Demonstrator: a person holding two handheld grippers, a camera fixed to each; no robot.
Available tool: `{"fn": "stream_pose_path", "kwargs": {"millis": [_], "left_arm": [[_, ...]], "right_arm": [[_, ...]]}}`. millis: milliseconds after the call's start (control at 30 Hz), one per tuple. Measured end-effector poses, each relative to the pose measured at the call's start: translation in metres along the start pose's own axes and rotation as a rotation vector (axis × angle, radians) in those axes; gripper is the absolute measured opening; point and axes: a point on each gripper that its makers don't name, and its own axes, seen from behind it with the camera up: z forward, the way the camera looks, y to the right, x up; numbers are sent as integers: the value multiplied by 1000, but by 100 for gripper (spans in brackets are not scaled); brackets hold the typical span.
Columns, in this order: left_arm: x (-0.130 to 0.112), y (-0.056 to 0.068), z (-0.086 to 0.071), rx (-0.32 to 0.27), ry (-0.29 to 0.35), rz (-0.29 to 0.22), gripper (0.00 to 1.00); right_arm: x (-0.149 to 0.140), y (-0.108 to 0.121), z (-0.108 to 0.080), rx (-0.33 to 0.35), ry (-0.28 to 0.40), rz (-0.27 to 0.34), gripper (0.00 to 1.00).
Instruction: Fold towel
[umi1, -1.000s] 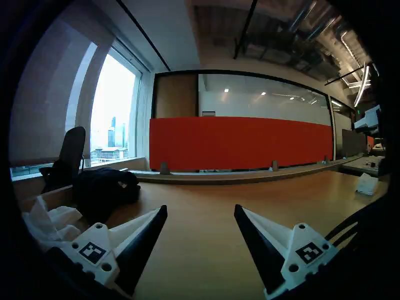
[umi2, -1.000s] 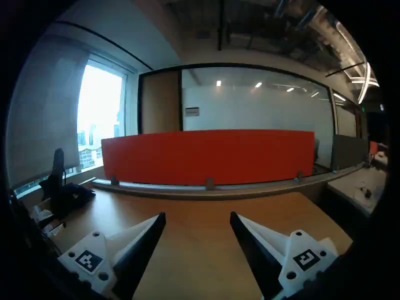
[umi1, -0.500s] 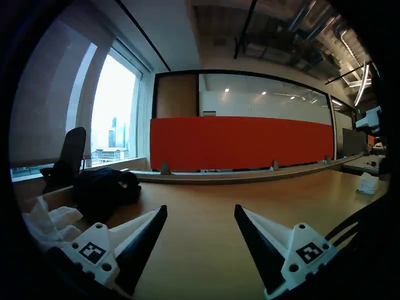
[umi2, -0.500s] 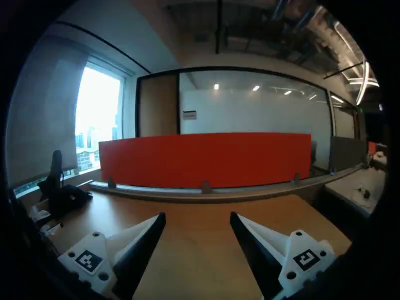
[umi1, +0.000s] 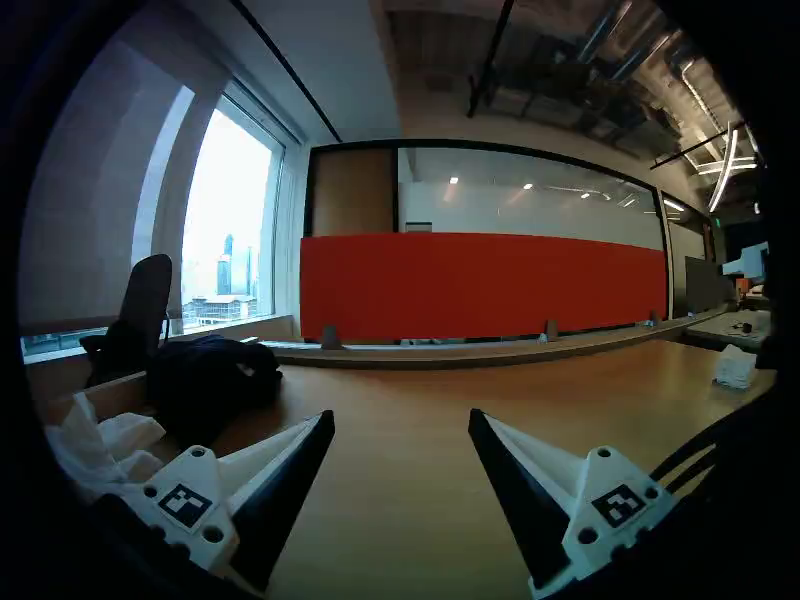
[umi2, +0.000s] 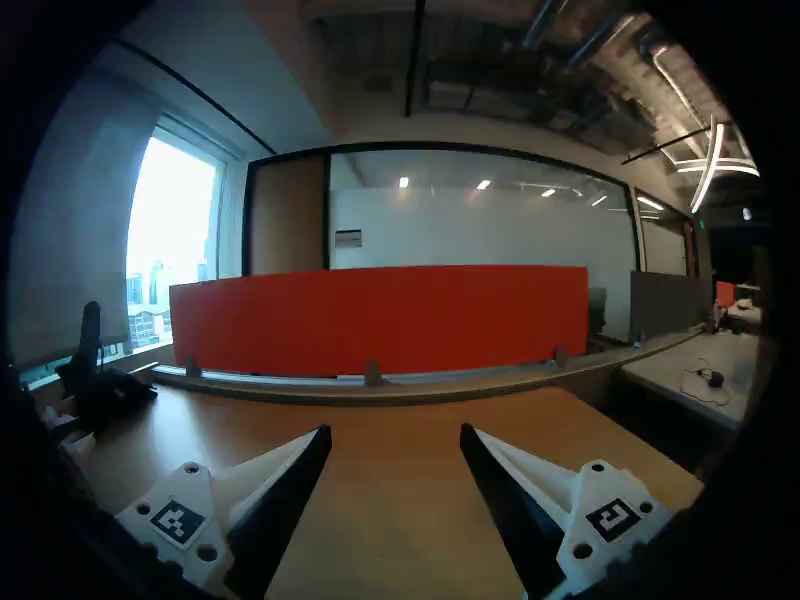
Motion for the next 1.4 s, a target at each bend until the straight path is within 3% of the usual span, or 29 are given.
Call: {"fn": "stream_pose_path", "kwargs": {"millis": [400,1000,1400], "left_arm": [[0,1,0,0,0,0,100],[-1,1,0,0,0,0,100],[-1,1,1,0,0,0,100]], "right_arm": [[-41,20,9,-33,12,28,99],[-81,24,6,-8,26,40,100],[-94,26,4,5,50,-2,99]]}}
